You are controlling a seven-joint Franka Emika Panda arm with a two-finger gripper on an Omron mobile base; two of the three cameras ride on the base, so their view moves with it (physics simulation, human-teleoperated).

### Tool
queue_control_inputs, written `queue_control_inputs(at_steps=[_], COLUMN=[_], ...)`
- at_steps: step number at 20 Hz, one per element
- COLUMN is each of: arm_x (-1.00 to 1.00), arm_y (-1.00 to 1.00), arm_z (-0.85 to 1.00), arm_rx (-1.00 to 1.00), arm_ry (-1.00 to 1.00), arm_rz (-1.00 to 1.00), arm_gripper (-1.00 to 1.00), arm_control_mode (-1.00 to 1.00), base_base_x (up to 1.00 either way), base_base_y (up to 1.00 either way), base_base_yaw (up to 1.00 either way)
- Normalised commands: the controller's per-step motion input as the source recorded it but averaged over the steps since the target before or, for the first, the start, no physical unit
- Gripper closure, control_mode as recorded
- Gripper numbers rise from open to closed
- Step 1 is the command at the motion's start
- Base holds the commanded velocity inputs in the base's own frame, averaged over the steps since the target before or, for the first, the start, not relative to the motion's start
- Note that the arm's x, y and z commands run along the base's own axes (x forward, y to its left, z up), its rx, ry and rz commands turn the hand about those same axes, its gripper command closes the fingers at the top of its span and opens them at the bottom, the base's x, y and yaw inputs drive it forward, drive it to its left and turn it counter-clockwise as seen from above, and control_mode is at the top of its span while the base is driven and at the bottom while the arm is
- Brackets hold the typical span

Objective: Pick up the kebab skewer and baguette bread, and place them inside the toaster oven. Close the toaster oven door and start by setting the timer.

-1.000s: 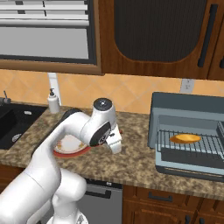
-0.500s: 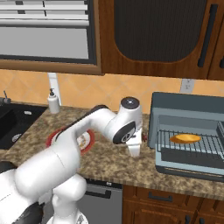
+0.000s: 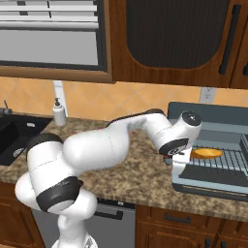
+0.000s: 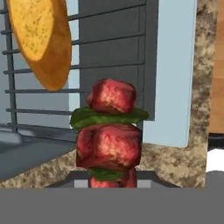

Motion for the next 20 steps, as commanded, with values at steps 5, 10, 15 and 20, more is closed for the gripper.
queue_control_inputs(at_steps=[5, 10, 15, 20], arm_x=[0.24, 0.02, 0.0, 0.03], arm_y=[-0.77, -0.73, -0.49, -0.62], arm_z=[-0.03, -0.23, -0.21, 0.0], arm_rx=[0.04, 0.0, 0.0, 0.03], arm_ry=[-0.02, -0.15, -0.35, -0.24], arm_rz=[-0.01, -0.01, 0.0, -0.01], arm_gripper=[1.0, 1.0, 1.0, 1.0], arm_control_mode=[-1.0, -1.0, -1.0, -1.0], base_base_x=[0.0, 0.0, 0.0, 0.0], base_base_y=[0.0, 0.0, 0.0, 0.0], base_base_yaw=[0.0, 0.0, 0.0, 0.0])
